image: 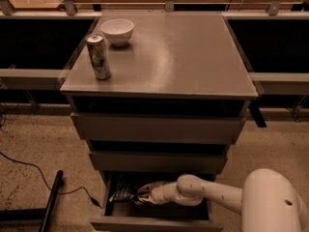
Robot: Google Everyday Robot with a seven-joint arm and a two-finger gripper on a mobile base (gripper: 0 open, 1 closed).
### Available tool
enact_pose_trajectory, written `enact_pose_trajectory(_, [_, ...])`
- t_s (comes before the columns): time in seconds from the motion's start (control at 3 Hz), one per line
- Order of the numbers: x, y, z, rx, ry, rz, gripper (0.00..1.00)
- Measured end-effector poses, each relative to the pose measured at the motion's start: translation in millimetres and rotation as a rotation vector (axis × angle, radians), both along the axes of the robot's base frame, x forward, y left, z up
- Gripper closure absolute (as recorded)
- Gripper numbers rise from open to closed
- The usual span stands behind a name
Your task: Pick blue chip bag from bottom drawer and place on counter
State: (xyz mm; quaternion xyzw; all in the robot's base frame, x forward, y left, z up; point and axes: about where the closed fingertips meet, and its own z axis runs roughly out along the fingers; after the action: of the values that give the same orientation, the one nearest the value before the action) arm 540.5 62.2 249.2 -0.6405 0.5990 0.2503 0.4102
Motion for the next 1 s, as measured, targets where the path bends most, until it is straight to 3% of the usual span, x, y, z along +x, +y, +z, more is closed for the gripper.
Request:
enact_pose_trajectory(0.33, [-10.8, -14.4, 45.0, 0.060, -0.070, 0.056, 1.00])
enact_pose_trajectory(0.67, [-25.3, -30.8, 88.6, 0.199, -0.205, 0.067, 1.00])
enact_pose_trajectory(1.0, [-24.3, -31.7, 86.2, 0.188, -0.203, 0.065, 1.00])
